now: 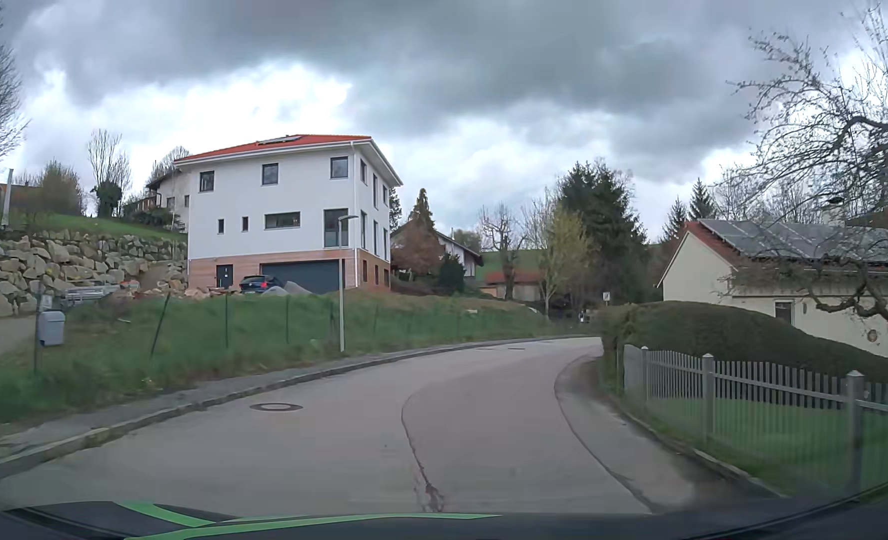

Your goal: Follow the waypoints while adhering to traffic rules and regulations

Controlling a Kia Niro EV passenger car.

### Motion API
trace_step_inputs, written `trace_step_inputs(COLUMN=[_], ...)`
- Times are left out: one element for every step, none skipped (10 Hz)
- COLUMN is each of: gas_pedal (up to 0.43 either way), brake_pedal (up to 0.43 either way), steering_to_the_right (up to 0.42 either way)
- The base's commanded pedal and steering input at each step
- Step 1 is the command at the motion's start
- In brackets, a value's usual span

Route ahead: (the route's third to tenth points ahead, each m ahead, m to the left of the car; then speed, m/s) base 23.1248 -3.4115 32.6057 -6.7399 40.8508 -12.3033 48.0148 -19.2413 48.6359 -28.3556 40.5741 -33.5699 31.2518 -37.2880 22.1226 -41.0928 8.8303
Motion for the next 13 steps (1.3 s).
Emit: trace_step_inputs(gas_pedal=[0.039,0.039,0.039,0.039,0.039,0.039,0.039,0.039,0.039,0.039,0.039,0.047,0.047], brake_pedal=[0.0,0.0,0.0,0.0,0.0,0.0,0.0,0.0,0.0,0.0,0.0,0.0,0.0], steering_to_the_right=[0.036,0.039,0.04,0.042,0.046,0.052,0.057,0.057,0.061,0.064,0.064,0.064,0.065])
